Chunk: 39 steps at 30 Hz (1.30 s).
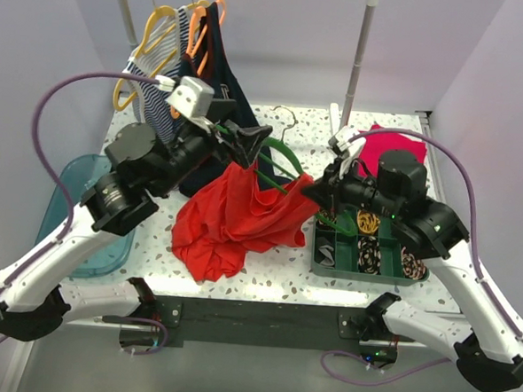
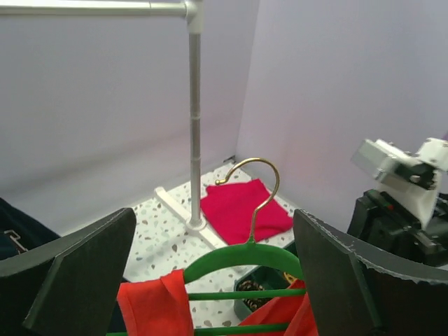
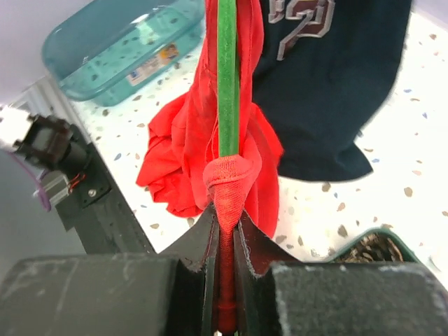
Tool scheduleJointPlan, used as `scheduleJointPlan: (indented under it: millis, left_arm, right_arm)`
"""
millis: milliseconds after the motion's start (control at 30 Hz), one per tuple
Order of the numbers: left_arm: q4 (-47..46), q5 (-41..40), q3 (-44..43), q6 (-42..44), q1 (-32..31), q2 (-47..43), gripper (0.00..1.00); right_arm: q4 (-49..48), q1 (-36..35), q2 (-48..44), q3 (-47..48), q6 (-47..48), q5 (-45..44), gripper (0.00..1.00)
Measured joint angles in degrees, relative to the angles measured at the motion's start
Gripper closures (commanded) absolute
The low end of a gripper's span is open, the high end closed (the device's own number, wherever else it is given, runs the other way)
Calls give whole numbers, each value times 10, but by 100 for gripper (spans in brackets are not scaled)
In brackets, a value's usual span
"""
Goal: Place the tank top on the hanger
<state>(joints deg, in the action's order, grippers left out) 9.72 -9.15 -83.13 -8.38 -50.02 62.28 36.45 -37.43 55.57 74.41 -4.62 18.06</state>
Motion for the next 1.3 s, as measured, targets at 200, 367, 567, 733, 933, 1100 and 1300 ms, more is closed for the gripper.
scheduleJointPlan:
  millis: [200, 367, 567, 733, 933, 1100, 1300]
  left_arm:
    - [-35, 1, -3, 0, 0, -60, 0]
    - [-50, -6, -4, 0, 0, -101, 0]
    - [-47, -18, -6, 0, 0, -118, 0]
    - [-41, -23, 11, -5, 0, -130, 0]
    - [-30, -31, 33, -14, 0, -136, 0]
    - [-26, -35, 57, -22, 0, -141, 0]
    - [-15, -42, 81, -33, 0, -141, 1]
  right_arm:
    - [64, 0, 42, 100, -28, -83, 100]
    - [120, 0, 111, 259, -37, -154, 100]
    - [159, 0, 202, 479, -32, -209, 100]
    - [167, 0, 256, 598, -21, -250, 100]
    - [169, 0, 309, 657, -3, -297, 100]
    - [146, 0, 357, 695, 11, -315, 100]
    - [115, -1, 382, 727, 32, -327, 100]
